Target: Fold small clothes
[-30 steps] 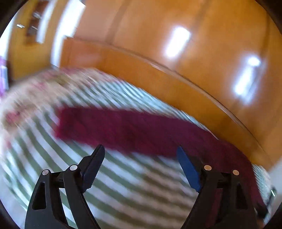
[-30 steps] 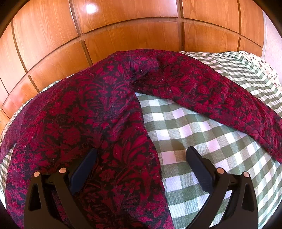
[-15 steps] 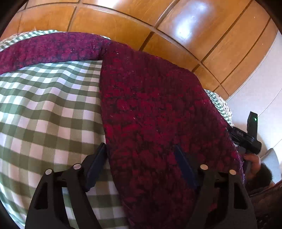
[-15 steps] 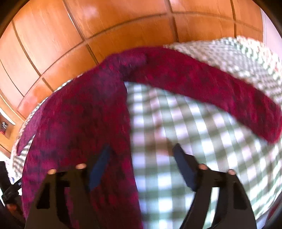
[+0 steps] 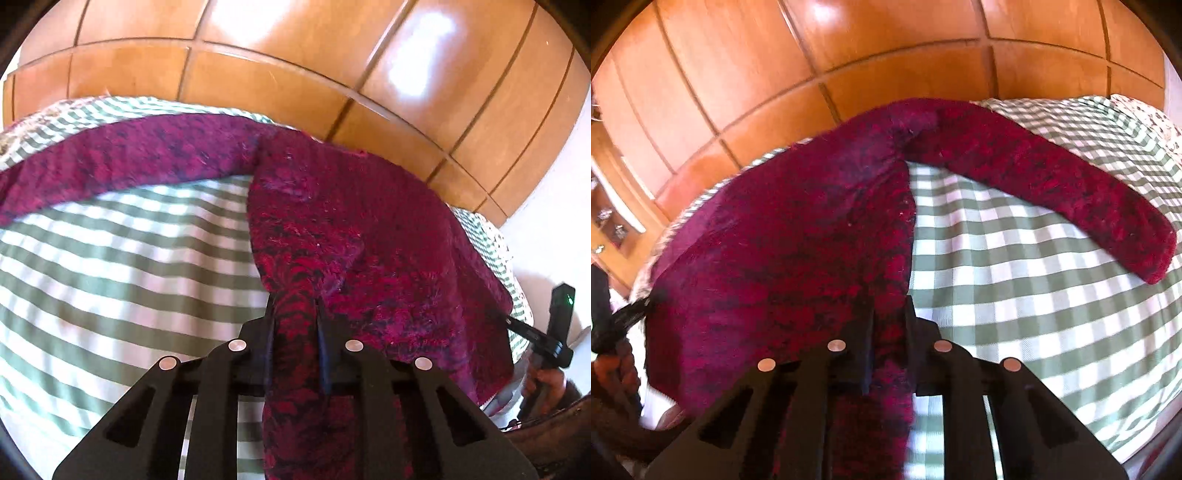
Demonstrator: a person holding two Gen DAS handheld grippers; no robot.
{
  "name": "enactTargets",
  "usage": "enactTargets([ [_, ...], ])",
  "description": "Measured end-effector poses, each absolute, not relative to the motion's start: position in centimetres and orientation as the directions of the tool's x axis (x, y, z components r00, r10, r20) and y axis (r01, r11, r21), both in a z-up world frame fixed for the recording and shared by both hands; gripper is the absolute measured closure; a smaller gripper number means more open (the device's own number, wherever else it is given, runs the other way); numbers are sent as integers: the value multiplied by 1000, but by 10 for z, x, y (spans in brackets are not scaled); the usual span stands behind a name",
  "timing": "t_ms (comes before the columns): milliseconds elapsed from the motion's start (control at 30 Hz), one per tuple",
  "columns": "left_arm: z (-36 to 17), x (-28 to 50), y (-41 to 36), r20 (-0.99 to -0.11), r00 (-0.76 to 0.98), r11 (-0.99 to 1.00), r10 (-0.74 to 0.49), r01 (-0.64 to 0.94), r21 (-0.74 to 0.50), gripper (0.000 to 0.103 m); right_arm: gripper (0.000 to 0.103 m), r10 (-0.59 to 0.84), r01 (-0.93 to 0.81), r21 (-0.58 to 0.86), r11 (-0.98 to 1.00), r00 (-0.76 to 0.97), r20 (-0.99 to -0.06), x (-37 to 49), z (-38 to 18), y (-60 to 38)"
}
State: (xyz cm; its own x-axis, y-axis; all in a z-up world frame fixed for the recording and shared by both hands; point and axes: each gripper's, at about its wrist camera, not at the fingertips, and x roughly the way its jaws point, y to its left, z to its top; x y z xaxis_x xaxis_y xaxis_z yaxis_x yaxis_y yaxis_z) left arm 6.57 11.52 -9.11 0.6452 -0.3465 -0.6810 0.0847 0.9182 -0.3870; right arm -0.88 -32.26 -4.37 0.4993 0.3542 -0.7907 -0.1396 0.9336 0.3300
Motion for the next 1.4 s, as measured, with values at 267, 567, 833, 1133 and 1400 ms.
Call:
enactTargets([
  [267,-129,66,106,-767,593,961,-245,42,-274,77,86,429,-58,452,890,438,-790,-26,-83,-335],
  [567,-75,74,104,-650,745,976,-149,6,-217,25,46,445,-49,492,869,512,-735,-11,-75,-342],
  [833,-92,136,41,-663,722,980,-197,126,-154,21,43,406,145,593,792,599,-690,44,-82,-377],
  [1133,-137,162,30,-732,655,983,-185,125,-136,17,42,317,451,740,499,699,-641,79,-116,-445],
  [1400,-137,158,33,-732,652,980,-198,133,-146,14,89,241,546,724,421,702,-670,105,-130,-494],
])
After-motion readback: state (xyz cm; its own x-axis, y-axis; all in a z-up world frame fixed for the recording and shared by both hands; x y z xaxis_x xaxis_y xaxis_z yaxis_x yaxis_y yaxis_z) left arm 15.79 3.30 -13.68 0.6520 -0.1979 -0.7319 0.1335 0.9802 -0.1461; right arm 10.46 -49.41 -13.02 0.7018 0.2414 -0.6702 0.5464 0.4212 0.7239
